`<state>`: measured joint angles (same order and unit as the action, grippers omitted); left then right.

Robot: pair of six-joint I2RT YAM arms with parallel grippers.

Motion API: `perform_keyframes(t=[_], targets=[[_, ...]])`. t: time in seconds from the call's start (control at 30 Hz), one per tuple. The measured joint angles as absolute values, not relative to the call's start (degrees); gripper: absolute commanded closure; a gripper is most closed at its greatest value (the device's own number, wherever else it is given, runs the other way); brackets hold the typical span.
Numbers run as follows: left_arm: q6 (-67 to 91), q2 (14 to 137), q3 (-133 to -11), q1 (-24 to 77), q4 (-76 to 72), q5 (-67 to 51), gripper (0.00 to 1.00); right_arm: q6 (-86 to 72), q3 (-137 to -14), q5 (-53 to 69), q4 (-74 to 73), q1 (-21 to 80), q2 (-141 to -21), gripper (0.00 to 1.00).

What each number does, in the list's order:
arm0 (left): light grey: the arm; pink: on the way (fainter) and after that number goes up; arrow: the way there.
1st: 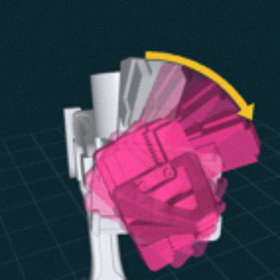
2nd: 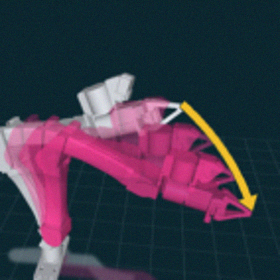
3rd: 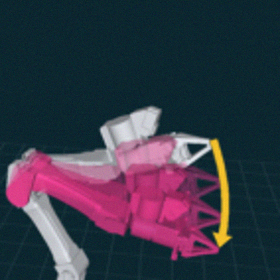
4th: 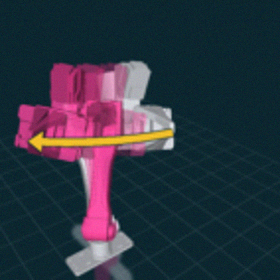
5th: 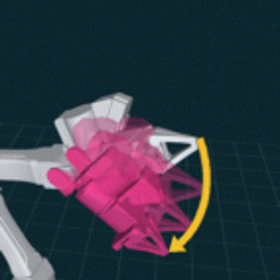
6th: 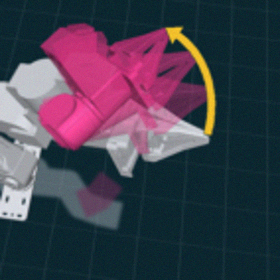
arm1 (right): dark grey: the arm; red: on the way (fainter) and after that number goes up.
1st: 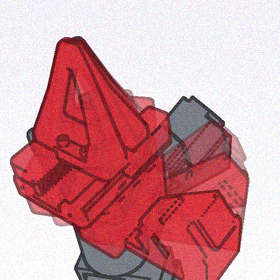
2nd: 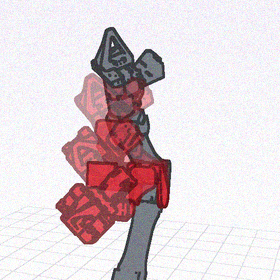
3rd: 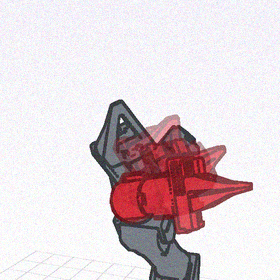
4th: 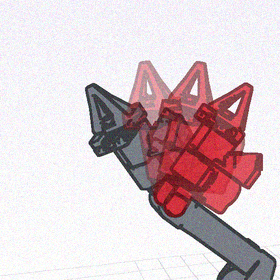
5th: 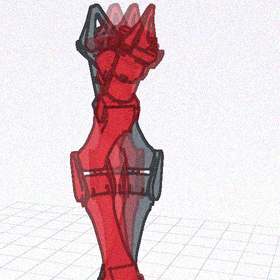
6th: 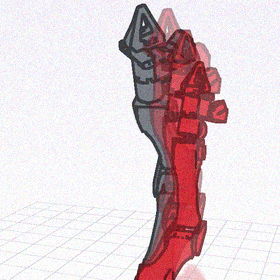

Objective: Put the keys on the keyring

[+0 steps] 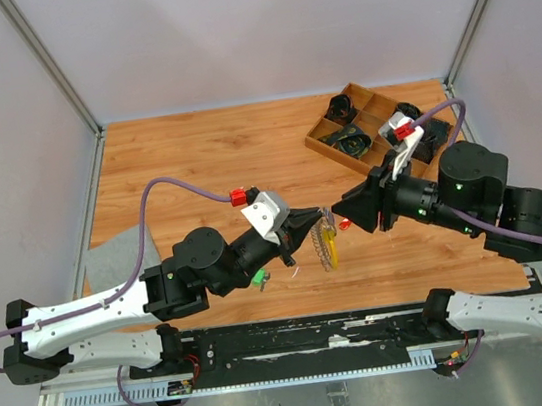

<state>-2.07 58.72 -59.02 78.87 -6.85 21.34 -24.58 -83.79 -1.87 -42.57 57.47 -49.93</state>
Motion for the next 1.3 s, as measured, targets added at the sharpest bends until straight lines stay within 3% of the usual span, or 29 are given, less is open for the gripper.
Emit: perform_keyframes(t=[0.2, 0.57, 1.13, 1.3], targets=[[-1.89, 58.72, -59.02, 78.87, -6.85, 21.39, 1.00, -25.82, -82.89, -0.49, -41.71, 57.47, -51.64, 0.67], [-1.89, 58.72, -59.02, 78.87, -6.85, 21.37, 1.00, -27.14, -82.59, 1.04, -40.51, 57.47, -52.40, 0.99], [-1.91, 58.72, -58.37, 78.87, -7.22, 21.32, 1.00, -27.77, -81.65, -1.61, -42.28, 57.47, -52.05, 0.99], [-1.96, 58.72, -58.13, 78.87, -7.16, 21.30, 1.00, -28.42, -80.68, -1.65, -42.26, 57.47, -52.01, 0.93]])
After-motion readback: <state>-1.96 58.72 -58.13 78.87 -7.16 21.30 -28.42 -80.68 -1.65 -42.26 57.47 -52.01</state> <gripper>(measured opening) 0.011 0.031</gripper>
